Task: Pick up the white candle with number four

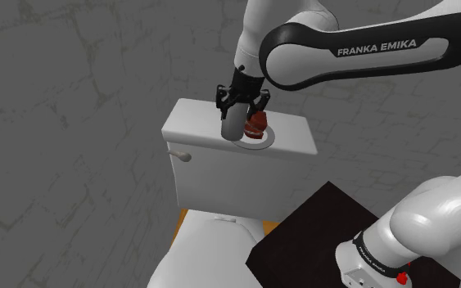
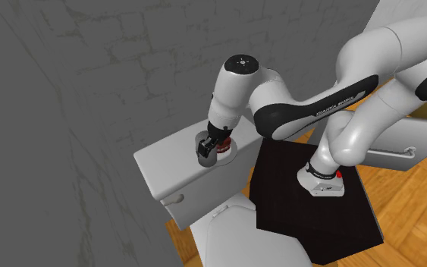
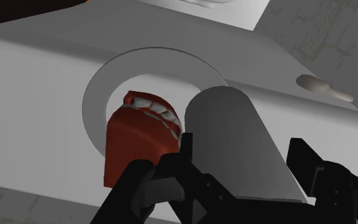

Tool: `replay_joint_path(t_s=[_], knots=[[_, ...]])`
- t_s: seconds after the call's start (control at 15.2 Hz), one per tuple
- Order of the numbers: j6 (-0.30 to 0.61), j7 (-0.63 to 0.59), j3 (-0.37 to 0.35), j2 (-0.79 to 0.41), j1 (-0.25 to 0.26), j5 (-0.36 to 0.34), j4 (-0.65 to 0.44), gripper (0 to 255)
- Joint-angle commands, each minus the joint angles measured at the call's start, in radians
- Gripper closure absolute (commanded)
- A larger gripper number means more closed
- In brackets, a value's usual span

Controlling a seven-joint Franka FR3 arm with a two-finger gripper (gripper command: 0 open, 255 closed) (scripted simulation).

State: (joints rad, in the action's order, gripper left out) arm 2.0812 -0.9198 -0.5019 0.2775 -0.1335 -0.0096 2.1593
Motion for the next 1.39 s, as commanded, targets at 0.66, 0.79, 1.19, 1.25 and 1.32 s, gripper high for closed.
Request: replay_joint_path(t_s=[0.66,0.79,1.19,1.25,1.32], knots=[[-0.050,0.010,0.007,0.009,-0.001,0.005,-0.041,255],[-0.077,0.014,0.009,0.011,-0.001,0.006,-0.065,255],[-0.157,0.023,0.015,0.013,-0.004,0.007,-0.144,255],[-0.170,0.024,0.016,0.013,-0.004,0.007,-0.158,255],[-0.183,0.025,0.017,0.012,-0.005,0.006,-0.172,255]])
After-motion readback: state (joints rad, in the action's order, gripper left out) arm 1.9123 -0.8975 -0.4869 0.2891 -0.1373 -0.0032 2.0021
